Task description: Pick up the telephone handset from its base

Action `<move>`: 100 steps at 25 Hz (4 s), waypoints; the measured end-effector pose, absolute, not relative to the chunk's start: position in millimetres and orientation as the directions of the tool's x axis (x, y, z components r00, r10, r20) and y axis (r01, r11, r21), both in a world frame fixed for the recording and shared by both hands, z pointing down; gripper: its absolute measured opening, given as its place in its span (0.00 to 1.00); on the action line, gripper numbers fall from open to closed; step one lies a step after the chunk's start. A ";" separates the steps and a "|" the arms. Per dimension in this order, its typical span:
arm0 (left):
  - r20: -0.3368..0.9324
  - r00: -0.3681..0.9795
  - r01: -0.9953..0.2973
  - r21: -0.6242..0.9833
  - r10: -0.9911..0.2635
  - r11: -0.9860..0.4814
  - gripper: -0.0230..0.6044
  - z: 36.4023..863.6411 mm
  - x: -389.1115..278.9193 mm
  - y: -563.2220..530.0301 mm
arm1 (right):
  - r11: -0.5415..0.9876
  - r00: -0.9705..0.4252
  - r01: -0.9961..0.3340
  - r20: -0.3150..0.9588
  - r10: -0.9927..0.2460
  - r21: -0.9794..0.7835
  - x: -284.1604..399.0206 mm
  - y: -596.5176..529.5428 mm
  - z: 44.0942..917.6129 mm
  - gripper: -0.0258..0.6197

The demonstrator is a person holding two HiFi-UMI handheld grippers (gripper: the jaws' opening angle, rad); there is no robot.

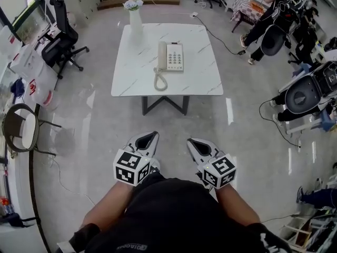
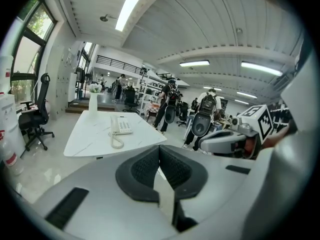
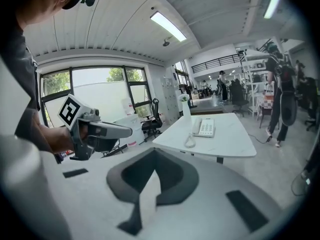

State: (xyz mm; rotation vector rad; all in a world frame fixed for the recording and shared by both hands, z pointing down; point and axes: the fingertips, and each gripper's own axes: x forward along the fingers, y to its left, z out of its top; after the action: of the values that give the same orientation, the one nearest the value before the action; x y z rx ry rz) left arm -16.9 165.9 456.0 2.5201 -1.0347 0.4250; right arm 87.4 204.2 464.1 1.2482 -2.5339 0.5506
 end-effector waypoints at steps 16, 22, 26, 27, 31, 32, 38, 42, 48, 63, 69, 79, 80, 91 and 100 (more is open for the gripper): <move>0.423 0.724 -0.669 0.234 -0.546 -0.706 0.04 466.1 -72.3 82.0 | 0.490 -0.536 -0.843 0.412 -0.737 -0.220 31.1 133.7 470.8 0.04; 0.423 0.734 -0.659 0.250 -0.532 -0.710 0.04 471.9 -69.9 65.2 | 0.472 -0.519 -0.854 0.411 -0.750 -0.217 35.1 113.8 469.4 0.04; 0.437 0.733 -0.658 0.262 -0.521 -0.705 0.04 476.9 -67.7 56.1 | 0.472 -0.526 -0.850 0.426 -0.736 -0.233 35.1 104.2 476.3 0.04; 0.442 0.732 -0.658 0.262 -0.518 -0.706 0.04 478.4 -67.4 53.1 | 0.472 -0.527 -0.849 0.428 -0.734 -0.237 35.8 100.2 478.1 0.04; 0.458 0.718 -0.671 0.258 -0.524 -0.695 0.04 484.4 -66.8 34.8 | 0.471 -0.538 -0.843 0.419 -0.732 -0.261 41.7 76.6 481.9 0.04; 0.460 0.714 -0.676 0.257 -0.527 -0.691 0.04 484.7 -66.3 29.2 | 0.473 -0.542 -0.841 0.413 -0.732 -0.264 43.4 69.7 480.9 0.04; 0.485 0.688 -0.700 0.245 -0.540 -0.671 0.04 490.1 -50.5 -18.1 | 0.493 -0.567 -0.824 0.405 -0.717 -0.280 59.9 17.8 486.0 0.04; 0.483 0.683 -0.706 0.245 -0.548 -0.665 0.04 484.9 -26.0 -57.5 | 0.512 -0.587 -0.810 0.395 -0.707 -0.287 77.4 -26.7 481.9 0.04; 0.482 0.671 -0.719 0.236 -0.564 -0.654 0.04 470.4 3.8 -111.4 | 0.538 -0.615 -0.789 0.386 -0.688 -0.298 100.2 -81.8 472.7 0.04; 0.528 0.603 -0.789 0.283 -0.597 -0.546 0.04 471.8 41.5 -185.5 | 0.605 -0.693 -0.721 0.368 -0.620 -0.338 143.9 -180.3 473.6 0.04; 0.540 0.577 -0.808 0.273 -0.612 -0.522 0.04 476.6 57.5 -203.2 | 0.618 -0.710 -0.704 0.366 -0.602 -0.351 162.9 -205.0 483.5 0.04; 0.528 0.563 -0.817 0.239 -0.636 -0.525 0.04 472.3 63.5 -228.3 | 0.639 -0.722 -0.691 0.362 -0.590 -0.337 167.2 -227.5 484.8 0.04; 0.526 0.564 -0.816 0.237 -0.636 -0.528 0.04 472.2 62.5 -231.5 | 0.640 -0.720 -0.693 0.361 -0.592 -0.333 166.4 -230.2 483.7 0.04; 0.515 0.632 -0.752 0.227 -0.579 -0.619 0.04 463.8 35.6 -266.3 | 0.549 -0.634 -0.773 0.369 -0.680 -0.318 145.4 -255.0 474.2 0.04; 0.500 0.677 -0.699 0.207 -0.540 -0.685 0.04 462.4 -1.9 -283.3 | 0.466 -0.543 -0.839 0.374 -0.752 -0.281 115.1 -264.9 464.1 0.04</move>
State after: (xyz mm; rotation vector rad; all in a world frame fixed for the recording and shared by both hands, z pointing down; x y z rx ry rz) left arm -1.9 -283.3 462.4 2.5084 -0.9704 0.5724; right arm 115.1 -264.9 464.1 1.3831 -2.5154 0.6490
